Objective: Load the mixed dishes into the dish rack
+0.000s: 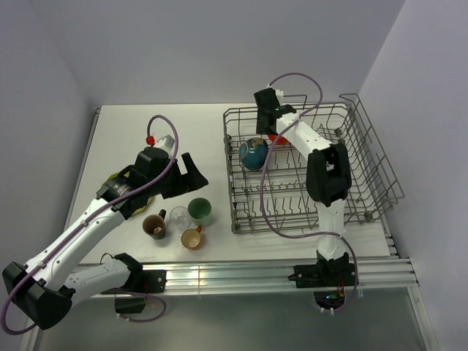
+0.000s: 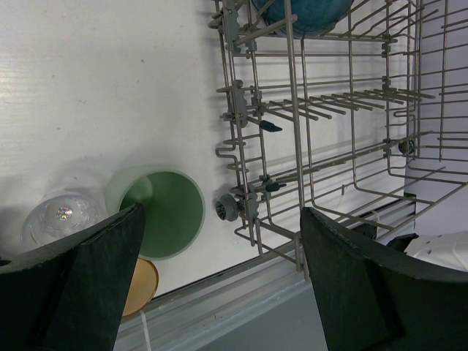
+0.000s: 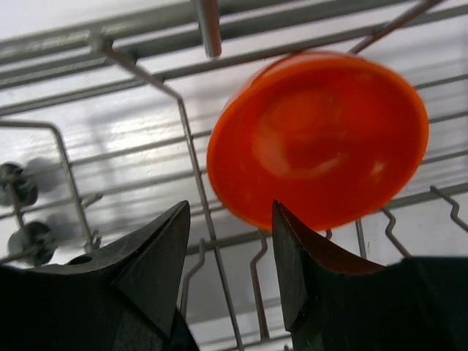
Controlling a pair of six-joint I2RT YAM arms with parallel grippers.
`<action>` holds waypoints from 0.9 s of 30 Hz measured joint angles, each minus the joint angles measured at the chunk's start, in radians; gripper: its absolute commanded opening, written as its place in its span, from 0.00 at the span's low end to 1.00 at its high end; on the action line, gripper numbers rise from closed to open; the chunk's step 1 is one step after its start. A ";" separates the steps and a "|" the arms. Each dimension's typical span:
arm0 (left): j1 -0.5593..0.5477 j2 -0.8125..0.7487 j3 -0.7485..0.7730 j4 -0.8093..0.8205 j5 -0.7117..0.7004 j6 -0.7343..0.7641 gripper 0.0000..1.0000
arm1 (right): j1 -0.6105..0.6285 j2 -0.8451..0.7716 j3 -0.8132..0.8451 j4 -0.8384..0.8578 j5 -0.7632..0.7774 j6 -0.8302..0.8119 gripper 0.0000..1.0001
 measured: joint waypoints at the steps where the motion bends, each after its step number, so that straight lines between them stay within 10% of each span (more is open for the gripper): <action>1: 0.000 0.000 0.000 0.000 0.000 0.000 0.94 | 0.000 0.020 0.020 -0.003 0.012 -0.003 0.55; 9: 0.000 0.000 0.000 -0.001 0.000 0.014 0.94 | 0.000 0.138 0.147 -0.021 0.081 -0.047 0.51; 27: 0.000 0.004 0.000 -0.001 0.003 0.015 0.94 | 0.000 0.197 0.220 -0.048 0.132 -0.079 0.00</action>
